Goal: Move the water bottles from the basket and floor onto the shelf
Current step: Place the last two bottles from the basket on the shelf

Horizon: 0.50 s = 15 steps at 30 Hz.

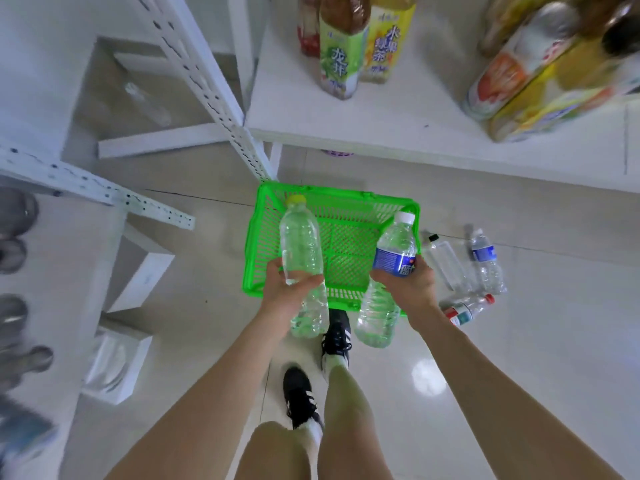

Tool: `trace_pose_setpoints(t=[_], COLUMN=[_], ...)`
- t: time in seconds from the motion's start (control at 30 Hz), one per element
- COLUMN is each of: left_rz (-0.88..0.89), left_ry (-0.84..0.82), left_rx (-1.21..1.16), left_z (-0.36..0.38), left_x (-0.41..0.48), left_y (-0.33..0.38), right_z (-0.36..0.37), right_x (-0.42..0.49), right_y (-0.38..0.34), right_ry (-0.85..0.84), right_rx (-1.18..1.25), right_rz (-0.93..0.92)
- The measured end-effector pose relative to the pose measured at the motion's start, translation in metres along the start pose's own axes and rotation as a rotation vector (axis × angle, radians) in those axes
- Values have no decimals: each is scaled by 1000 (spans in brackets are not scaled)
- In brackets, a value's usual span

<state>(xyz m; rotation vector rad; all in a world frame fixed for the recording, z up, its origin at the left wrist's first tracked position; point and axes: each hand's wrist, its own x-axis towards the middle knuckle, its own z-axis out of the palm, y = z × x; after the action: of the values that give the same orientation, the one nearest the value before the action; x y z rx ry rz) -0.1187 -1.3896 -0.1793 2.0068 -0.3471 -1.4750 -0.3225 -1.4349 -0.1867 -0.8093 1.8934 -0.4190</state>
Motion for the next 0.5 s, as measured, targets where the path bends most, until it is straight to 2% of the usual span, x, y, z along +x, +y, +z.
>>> trace_pose_setpoints(t=[0.5], left_rz=[204], left_ry=[-131], left_rx=[-82], left_z=[-43], left_x=[-204], left_y=[51], right_z=[-97], right_x=[-199], right_y=[-56], right_ry=[36], right_rx=[243], right_rz=[-222])
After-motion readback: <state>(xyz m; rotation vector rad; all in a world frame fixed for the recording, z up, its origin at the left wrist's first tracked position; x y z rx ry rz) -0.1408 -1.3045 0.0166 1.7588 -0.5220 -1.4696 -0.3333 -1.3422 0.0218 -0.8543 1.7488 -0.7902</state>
